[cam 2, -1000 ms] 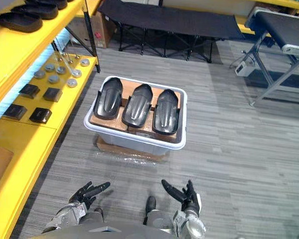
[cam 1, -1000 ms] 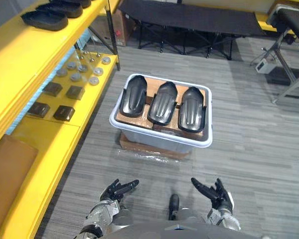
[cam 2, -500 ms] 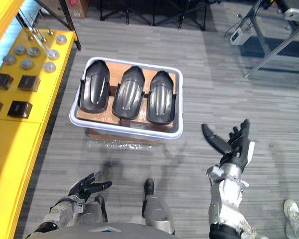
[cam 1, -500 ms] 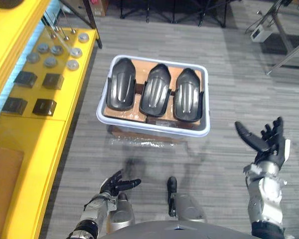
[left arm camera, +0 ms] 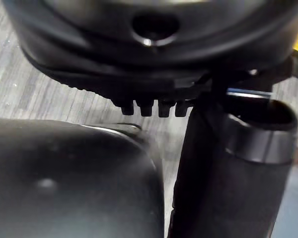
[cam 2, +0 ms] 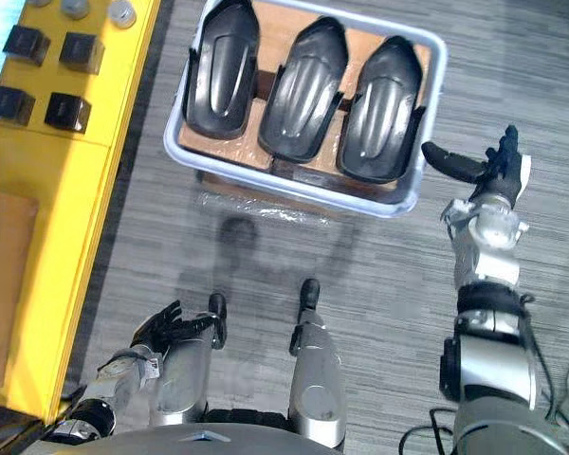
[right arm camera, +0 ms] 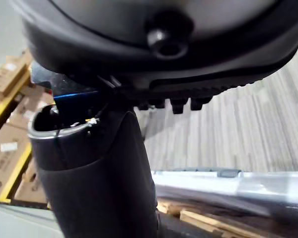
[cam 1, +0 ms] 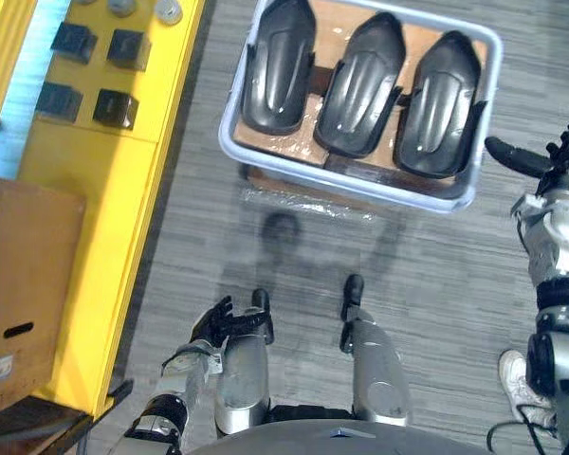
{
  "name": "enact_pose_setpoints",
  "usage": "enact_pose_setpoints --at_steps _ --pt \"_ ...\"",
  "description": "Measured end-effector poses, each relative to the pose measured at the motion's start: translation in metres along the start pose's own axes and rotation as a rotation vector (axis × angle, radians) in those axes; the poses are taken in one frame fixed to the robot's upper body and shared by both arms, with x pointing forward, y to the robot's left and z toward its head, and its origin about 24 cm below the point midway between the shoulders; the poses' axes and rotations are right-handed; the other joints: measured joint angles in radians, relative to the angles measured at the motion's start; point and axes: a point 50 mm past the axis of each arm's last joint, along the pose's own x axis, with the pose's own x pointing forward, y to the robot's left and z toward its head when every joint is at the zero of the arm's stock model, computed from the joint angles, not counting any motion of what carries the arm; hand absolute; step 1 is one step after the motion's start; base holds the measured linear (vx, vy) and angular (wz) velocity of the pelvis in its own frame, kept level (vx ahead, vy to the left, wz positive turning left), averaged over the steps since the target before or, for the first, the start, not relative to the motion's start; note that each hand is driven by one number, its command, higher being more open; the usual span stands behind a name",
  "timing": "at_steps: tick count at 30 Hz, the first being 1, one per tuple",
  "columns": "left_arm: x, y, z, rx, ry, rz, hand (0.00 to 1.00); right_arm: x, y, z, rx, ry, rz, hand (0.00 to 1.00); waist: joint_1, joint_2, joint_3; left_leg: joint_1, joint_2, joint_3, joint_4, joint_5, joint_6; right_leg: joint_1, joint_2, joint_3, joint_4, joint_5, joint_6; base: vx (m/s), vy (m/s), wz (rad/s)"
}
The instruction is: Walk over and take three plastic housings, then place them on the shelf
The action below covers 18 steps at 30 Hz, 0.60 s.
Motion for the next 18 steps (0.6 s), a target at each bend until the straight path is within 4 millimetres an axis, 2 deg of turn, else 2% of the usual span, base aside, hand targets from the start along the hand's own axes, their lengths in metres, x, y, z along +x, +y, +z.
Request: enact_pose_setpoints --at_steps 4,6,10,18 --pt "0.003 -0.007 0.006 -0.015 -0.017 -0.023 1.0 0.01 -0.006 0.031 -0.037 -0.051 -0.005 1.0 0.02 0.021 0.009 -0.056 -0.015 -0.008 0.033 0.007 0.012 -0.071 -0.023 -0.005 0.073 -0.004 -0.001 -0.09 0.027 0.06" --pt "0.003 -0.007 0.006 -0.041 -0.021 -0.026 1.0 0.012 -0.002 0.034 -0.045 -0.047 0.007 1.0 0.022 0.023 0.01 -0.066 -0.017 -0.008 0.045 0.007 0.013 -0.089 -0.03 -0.005 0.1 -0.009 -0.002 -0.09 0.018 0.02" --pt "0.003 -0.008 0.007 -0.041 -0.035 -0.03 1.0 0.012 0.003 0.025 -0.1 0.002 0.04 1.0 0.026 0.024 0.009 -0.083 -0.019 -0.011 0.063 0.009 0.014 -0.109 -0.046 -0.016 0.141 -0.038 -0.003 -0.11 -0.015 0.03" --pt "0.005 -0.014 0.011 -0.09 -0.055 -0.057 1.0 0.013 -0.003 0.005 -0.137 0.199 0.016 1.0 0.032 0.024 0.009 -0.123 -0.02 -0.02 0.064 0.038 0.009 -0.155 -0.053 -0.024 0.171 -0.039 -0.005 -0.07 -0.018 0.04"
